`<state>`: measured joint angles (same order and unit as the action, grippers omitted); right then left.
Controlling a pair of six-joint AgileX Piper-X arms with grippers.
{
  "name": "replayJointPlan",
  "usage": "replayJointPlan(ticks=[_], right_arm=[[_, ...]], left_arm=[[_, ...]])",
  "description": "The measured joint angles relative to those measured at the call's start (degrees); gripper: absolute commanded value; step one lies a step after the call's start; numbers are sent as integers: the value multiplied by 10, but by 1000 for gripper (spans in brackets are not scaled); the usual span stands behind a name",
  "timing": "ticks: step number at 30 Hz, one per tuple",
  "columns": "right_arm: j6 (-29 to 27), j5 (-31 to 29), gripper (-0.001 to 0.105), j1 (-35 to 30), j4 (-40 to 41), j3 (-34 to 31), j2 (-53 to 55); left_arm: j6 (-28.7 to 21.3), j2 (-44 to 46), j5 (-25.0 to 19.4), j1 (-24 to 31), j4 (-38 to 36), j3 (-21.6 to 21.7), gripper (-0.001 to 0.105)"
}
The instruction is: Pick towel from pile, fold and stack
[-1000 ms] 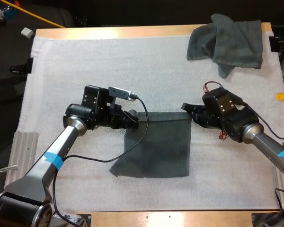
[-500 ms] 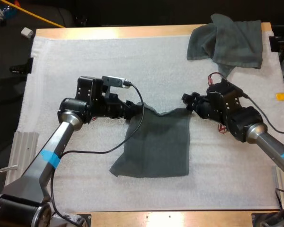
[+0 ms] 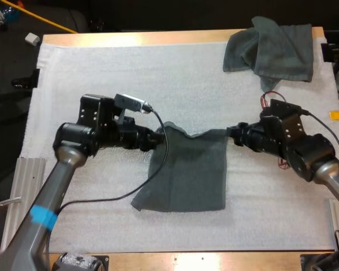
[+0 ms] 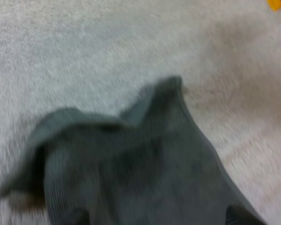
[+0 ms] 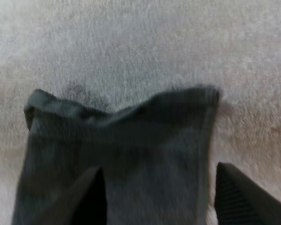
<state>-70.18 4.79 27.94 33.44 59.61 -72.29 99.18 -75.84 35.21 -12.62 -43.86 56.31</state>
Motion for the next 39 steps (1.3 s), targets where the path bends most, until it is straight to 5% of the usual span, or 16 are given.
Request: replayJointPlan(ticks=[19, 39], right_arm=[[-54, 14, 1, 87, 111, 0, 52], [-25, 45, 0, 111, 6, 24, -150]], left_arm=[[-27, 251, -58, 0, -241, 0, 57], [-27, 330, -61, 0, -324, 0, 57]])
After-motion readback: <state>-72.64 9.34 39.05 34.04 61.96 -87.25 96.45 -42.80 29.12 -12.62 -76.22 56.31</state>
